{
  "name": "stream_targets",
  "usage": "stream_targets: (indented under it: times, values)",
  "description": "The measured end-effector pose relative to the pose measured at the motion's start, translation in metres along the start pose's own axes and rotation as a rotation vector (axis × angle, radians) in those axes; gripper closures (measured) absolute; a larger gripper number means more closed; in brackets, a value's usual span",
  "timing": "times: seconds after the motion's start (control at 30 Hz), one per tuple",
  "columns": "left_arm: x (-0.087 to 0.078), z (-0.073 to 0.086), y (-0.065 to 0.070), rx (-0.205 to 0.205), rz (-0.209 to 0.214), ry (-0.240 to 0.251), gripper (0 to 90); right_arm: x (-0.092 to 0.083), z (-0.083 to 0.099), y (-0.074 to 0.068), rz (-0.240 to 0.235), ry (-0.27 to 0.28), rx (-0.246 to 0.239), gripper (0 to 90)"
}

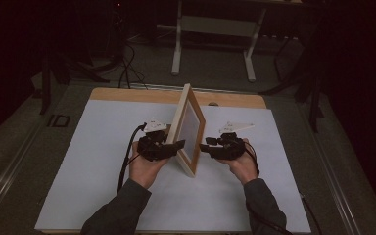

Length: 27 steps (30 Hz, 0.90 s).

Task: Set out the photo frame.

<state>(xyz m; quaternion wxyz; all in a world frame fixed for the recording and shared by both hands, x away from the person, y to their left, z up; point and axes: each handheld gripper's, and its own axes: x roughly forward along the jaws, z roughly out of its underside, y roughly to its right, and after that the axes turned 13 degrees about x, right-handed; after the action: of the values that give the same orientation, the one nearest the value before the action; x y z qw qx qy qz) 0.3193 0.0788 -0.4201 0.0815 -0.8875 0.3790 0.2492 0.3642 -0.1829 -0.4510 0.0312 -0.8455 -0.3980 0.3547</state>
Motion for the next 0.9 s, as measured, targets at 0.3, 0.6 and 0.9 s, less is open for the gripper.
stream_targets:
  times: [0.3,0.6,0.9]
  values:
    - [-0.005,0.002,-0.008,-0.02,-0.024,-0.005,59.1,0.0,0.0,0.001,0.003,0.0,0.001,56.3]
    - [-0.011,0.004,-0.018,-0.046,-0.069,0.002,65.0,0.0,-0.001,0.0,0.005,-0.002,-0.004,56.3]
    - [-0.015,0.005,-0.027,-0.065,-0.072,0.006,68.3,0.0,-0.002,0.0,0.007,-0.002,-0.003,56.3]
